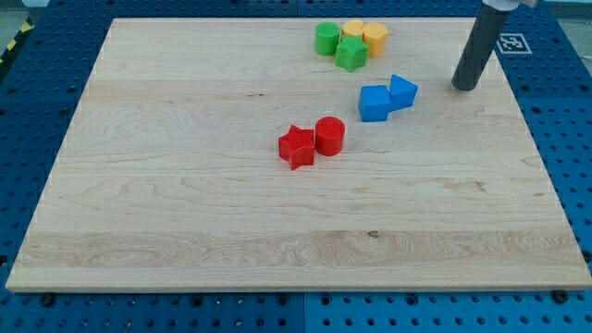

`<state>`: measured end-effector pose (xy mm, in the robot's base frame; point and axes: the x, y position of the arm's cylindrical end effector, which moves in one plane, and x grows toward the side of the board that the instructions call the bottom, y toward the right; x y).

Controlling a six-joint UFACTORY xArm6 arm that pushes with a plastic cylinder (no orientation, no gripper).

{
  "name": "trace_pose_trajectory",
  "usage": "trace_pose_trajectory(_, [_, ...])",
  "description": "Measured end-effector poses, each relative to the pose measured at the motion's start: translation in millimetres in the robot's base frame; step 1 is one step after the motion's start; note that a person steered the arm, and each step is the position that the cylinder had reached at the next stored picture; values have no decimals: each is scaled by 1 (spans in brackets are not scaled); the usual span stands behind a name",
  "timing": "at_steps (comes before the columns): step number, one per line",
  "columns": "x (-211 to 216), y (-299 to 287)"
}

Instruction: Move the blue triangle to group of blocks

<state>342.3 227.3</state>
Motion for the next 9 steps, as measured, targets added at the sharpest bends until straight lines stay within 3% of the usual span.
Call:
trace_pose_trajectory(2, [8,-78])
trace_pose_trajectory(5, [8,-95])
trace_pose_trajectory(7, [42,-107])
trace_pose_trajectory(9, [55,-162])
